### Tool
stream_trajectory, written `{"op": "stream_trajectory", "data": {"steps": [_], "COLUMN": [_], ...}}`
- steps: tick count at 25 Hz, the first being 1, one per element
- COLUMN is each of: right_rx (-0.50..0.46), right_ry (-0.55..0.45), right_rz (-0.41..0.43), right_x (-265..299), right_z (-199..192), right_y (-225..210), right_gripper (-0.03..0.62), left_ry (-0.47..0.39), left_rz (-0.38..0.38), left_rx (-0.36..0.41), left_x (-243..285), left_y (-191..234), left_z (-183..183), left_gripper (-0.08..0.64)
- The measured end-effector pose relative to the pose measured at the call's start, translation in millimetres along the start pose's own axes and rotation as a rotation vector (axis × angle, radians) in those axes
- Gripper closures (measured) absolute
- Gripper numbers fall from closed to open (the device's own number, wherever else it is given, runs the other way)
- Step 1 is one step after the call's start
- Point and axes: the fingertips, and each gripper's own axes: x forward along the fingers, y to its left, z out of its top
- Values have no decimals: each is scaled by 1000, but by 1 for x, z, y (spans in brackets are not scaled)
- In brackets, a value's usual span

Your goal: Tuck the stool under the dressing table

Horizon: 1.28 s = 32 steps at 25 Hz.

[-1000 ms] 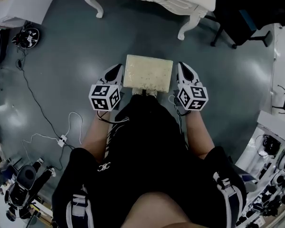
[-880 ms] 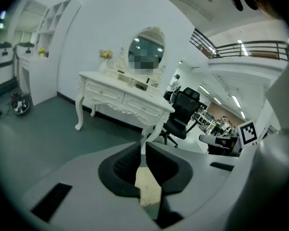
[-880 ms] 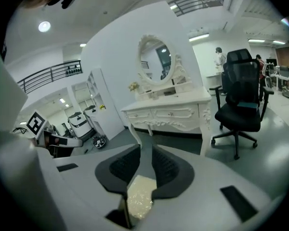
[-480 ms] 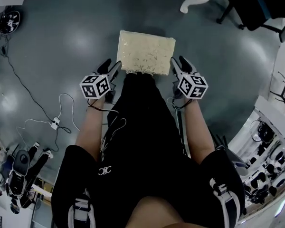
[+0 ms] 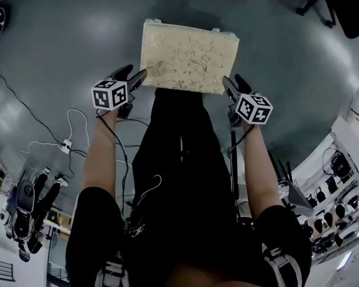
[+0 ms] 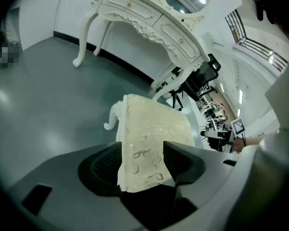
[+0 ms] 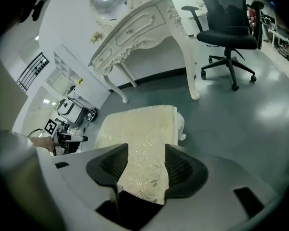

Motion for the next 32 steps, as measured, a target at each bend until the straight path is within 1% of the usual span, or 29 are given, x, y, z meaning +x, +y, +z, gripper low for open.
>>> {"op": "stream_trajectory", "data": {"steps": [3, 6, 7, 9, 12, 17, 19, 21, 22, 24, 28, 32], "right_rx": [25, 28, 34, 52, 66, 89, 82, 72, 71, 75, 81, 64], "right_ry": [20, 32, 33, 32, 48, 102, 128, 161, 178, 205, 232, 249], "right_rz": [27, 48, 62, 96, 175, 304, 353, 404, 429, 464, 476, 444], "right_x": [24, 42, 47, 56, 63, 73, 78, 81, 82, 83, 82, 78], "right_z": [-13, -18, -18, -18, -20, -21, -21, -22, -22, -21, -20, -16], "right_y": [-15, -29, -33, -42, -49, -53, -52, -48, -46, -44, -44, -40], "right_gripper": [313, 302, 302, 302, 268, 233, 236, 243, 258, 259, 266, 288], "left_ry": [65, 95, 102, 113, 111, 81, 67, 66, 67, 68, 72, 116], "left_rz": [-56, -96, -116, -163, -206, -263, -279, -306, -319, -334, -347, -359], "left_rx": [-15, 21, 29, 44, 45, -17, -28, -37, -39, -45, -60, -48], "left_x": [29, 48, 52, 57, 60, 69, 71, 72, 72, 73, 73, 69], "left_y": [24, 38, 40, 42, 42, 41, 41, 38, 36, 35, 34, 30], "left_z": [-8, -6, -7, -8, -9, -12, -13, -15, -15, -15, -13, -11], "left_gripper": [295, 281, 270, 270, 264, 265, 267, 299, 324, 324, 327, 336]}}
